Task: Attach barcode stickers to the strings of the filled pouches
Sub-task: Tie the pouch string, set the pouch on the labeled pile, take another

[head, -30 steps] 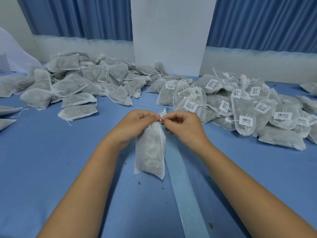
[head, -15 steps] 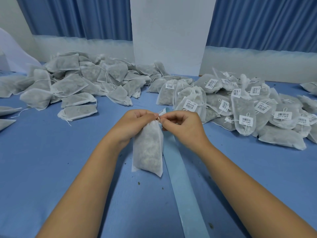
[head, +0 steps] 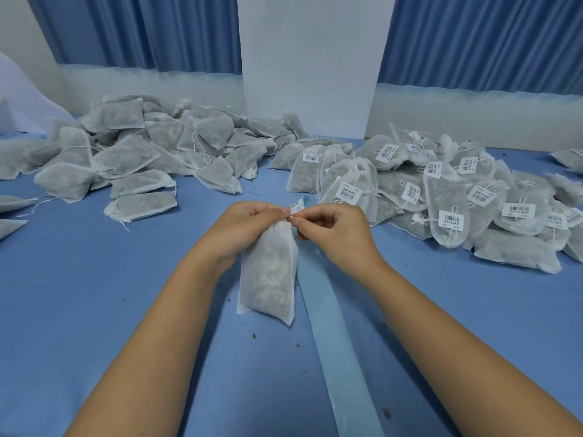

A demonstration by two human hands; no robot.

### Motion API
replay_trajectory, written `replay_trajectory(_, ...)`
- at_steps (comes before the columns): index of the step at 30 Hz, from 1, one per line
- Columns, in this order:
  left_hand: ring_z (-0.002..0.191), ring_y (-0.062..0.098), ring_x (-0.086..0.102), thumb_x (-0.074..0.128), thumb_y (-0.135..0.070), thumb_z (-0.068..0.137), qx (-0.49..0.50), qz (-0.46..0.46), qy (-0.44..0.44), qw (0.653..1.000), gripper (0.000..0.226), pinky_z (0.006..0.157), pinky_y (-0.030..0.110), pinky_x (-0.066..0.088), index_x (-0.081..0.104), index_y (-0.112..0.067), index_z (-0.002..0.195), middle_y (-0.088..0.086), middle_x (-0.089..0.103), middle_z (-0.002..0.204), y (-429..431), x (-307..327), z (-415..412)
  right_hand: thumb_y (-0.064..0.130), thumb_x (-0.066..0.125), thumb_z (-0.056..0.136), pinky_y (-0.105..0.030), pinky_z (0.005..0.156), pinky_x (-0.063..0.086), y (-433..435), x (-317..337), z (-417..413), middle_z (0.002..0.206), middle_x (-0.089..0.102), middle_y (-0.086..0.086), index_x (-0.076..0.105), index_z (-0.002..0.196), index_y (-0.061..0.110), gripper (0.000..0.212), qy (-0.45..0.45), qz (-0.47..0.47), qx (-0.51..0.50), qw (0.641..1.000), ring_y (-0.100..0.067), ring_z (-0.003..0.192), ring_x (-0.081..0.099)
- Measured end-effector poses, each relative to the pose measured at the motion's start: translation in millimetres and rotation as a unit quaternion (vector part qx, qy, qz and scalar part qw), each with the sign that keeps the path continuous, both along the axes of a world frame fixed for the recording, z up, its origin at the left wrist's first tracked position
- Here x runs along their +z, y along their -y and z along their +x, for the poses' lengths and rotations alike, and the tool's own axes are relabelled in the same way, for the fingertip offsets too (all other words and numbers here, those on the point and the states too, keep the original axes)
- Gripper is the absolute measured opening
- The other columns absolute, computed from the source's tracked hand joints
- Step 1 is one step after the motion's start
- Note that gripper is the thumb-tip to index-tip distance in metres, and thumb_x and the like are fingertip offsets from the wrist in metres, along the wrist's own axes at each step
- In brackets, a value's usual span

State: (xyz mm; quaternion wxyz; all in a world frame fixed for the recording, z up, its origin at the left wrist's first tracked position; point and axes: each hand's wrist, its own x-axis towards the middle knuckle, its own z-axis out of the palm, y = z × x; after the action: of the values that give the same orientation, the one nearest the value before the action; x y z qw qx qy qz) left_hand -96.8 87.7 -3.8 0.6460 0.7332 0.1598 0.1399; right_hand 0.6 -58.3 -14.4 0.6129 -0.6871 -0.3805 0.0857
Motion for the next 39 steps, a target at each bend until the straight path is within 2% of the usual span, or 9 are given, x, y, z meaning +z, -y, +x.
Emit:
replay_trajectory(4, 0.071, 0.005, 0.065, 0.056, -0.043, 0.097, 0.032, 0.020, -0.032, 0.999, 0.033, 0.067, 0.022, 0.049, 0.077, -0.021, 0.084, -0.006, 0.074, 0.080, 1.4, -0.5, 3.2, 0.006, 0.070, 0.087, -0.020, 0.072, 0.057, -1.8, -1.0, 2.2, 0.070, 0.073, 0.002, 0.074, 0.078, 0.022, 0.019, -0.014, 0.000, 0.015, 1.000, -0.008, 0.067, 0.069)
replay_trajectory(11, 0.061, 0.009, 0.051, 0.064, -0.033, 0.080, -0.005, 0.016, -0.087, 0.996, 0.013, 0.054, 0.022, 0.040, 0.067, -0.021, 0.076, -0.005, 0.056, 0.065, 2.6, -1.0, 3.0, 0.001, 0.065, 0.089, -0.019, 0.072, 0.055, -2.3, 0.8, 2.1, 0.070, 0.072, 0.007, 0.072, 0.077, 0.014, 0.019, -0.017, 0.017, 0.042, 0.999, -0.006, 0.065, 0.065)
replay_trajectory(14, 0.054, 0.006, 0.050, 0.063, -0.026, 0.088, -0.022, 0.001, -0.080, 0.997, 0.017, 0.048, 0.017, 0.040, 0.067, -0.020, 0.074, -0.007, 0.054, 0.060, 0.2, -2.5, 3.5, 0.000, 0.065, 0.089, -0.017, 0.070, 0.053, -2.7, 1.0, 1.6, 0.068, 0.072, 0.007, 0.071, 0.079, 0.011, 0.016, -0.017, 0.025, 0.036, 0.999, -0.006, 0.064, 0.066)
replay_trajectory(17, 0.059, 0.009, 0.049, 0.059, -0.023, 0.092, -0.026, -0.011, -0.085, 0.996, 0.012, 0.051, 0.020, 0.039, 0.067, -0.014, 0.091, -0.003, 0.054, 0.067, -1.1, -2.2, 3.3, -0.002, 0.064, 0.090, -0.015, 0.069, 0.052, -3.1, 0.8, 0.7, 0.068, 0.073, 0.005, 0.071, 0.082, 0.005, 0.012, -0.022, 0.036, 0.034, 0.999, -0.006, 0.065, 0.068)
replay_trajectory(21, 0.053, 0.005, 0.053, 0.057, -0.020, 0.091, -0.034, -0.033, -0.076, 0.996, 0.029, 0.046, 0.014, 0.042, 0.074, -0.020, 0.067, -0.008, 0.061, 0.062, -0.5, -2.7, 1.2, -0.002, 0.063, 0.090, -0.023, 0.074, 0.056, -3.3, 0.9, -0.5, 0.069, 0.072, -0.001, 0.071, 0.084, 0.003, 0.011, 0.001, 0.037, 0.031, 0.999, -0.011, 0.065, 0.068)
replay_trajectory(25, 0.056, 0.000, 0.060, 0.055, -0.020, 0.090, -0.075, -0.037, -0.064, 0.994, 0.036, 0.049, 0.012, 0.044, 0.077, -0.022, 0.062, -0.010, 0.069, 0.066, 0.3, -1.7, -0.4, -0.002, 0.063, 0.090, -0.018, 0.072, 0.054, -2.7, 1.7, -2.0, 0.064, 0.069, 0.004, 0.070, 0.082, 0.007, 0.013, 0.009, 0.043, 0.030, 0.999, -0.005, 0.064, 0.065)
replay_trajectory(32, 0.054, 0.007, 0.049, 0.058, -0.017, 0.093, -0.058, -0.022, -0.029, 0.998, 0.033, 0.050, 0.018, 0.040, 0.069, -0.024, 0.063, -0.007, 0.055, 0.059, -0.7, -3.4, 3.0, 0.001, 0.062, 0.092, -0.019, 0.072, 0.053, -3.4, 2.2, -3.0, 0.075, 0.067, 0.005, 0.066, 0.086, 0.010, 0.011, -0.020, 0.047, 0.023, 0.998, -0.006, 0.069, 0.063)
replay_trajectory(35, 0.059, 0.014, 0.045, 0.059, -0.020, 0.094, -0.010, 0.050, -0.010, 0.999, 0.024, 0.054, 0.023, 0.036, 0.069, -0.024, 0.073, 0.002, 0.054, 0.067, 2.5, -4.7, 5.3, 0.005, 0.056, 0.095, -0.020, 0.071, 0.053, -4.2, 2.6, 0.6, 0.074, 0.062, 0.007, 0.060, 0.083, 0.014, 0.016, -0.100, 0.053, 0.009, 0.994, -0.006, 0.068, 0.060)
replay_trajectory(39, 0.038, 0.004, 0.033, 0.058, -0.020, 0.096, 0.050, 0.230, 0.038, 0.971, 0.020, 0.041, 0.013, 0.026, 0.060, -0.026, 0.077, -0.014, 0.041, 0.041, 13.0, -11.1, 12.5, 0.010, 0.046, 0.100, -0.020, 0.056, 0.052, -7.6, 3.4, 2.0, 0.081, 0.061, 0.001, 0.052, 0.088, 0.014, 0.013, -0.179, 0.038, -0.029, 0.983, -0.004, 0.061, 0.061)
